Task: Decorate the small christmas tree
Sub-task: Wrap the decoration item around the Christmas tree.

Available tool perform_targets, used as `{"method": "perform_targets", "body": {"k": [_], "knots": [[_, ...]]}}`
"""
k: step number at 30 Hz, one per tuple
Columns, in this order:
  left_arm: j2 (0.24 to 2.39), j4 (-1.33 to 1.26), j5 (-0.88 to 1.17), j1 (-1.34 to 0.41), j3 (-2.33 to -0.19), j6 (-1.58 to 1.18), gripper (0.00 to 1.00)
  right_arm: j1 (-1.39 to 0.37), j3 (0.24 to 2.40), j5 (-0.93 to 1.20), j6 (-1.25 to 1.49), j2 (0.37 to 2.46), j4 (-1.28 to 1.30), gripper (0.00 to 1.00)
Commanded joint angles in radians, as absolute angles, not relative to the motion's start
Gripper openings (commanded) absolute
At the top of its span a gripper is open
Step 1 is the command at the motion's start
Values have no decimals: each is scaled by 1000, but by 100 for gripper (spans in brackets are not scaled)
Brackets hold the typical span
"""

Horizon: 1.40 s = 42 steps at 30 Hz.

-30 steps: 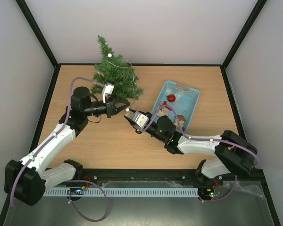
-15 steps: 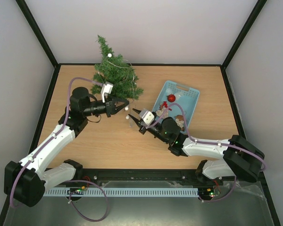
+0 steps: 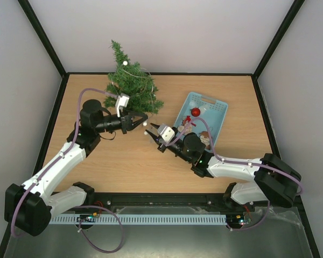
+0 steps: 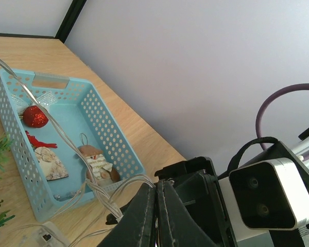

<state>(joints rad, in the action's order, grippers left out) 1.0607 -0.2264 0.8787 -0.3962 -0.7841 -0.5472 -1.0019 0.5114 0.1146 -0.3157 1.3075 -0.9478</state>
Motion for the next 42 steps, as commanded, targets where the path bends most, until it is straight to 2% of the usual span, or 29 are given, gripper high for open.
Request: {"method": "perform_targets", "body": {"k": [1, 6, 8, 9, 17, 24, 28, 33, 42], "knots": [[1045, -258, 882, -406, -773, -549, 2, -1009, 559, 105, -340, 1321, -959, 28], [1047, -261, 878, -410, -772, -549, 2, -1008, 585, 106, -330, 1339, -969, 22], [1047, -259, 873, -410, -772, -548, 2, -1008, 583, 104, -327, 1339, -977, 6], [1046, -258, 872, -410, -772, -548, 2, -1009, 580, 102, -327, 1337, -976, 2], [1047, -223, 802, -410, -775, -505, 2, -1008, 548, -18, -243, 1227, -802, 2], [1097, -222, 861, -410, -797, -472, 2, -1008, 593, 89, -150, 1167, -628, 2], [1104, -247, 868, -411, -779, -497, 2, -1008, 576, 195, 33, 1136, -680, 2], [1094, -407, 851, -418, -713, -603, 2, -1008, 570, 198, 271, 1194, -826, 2], [1074, -529, 816, -435, -674, -696, 2, -1012, 602, 106, 369, 1336, -917, 2]]}}
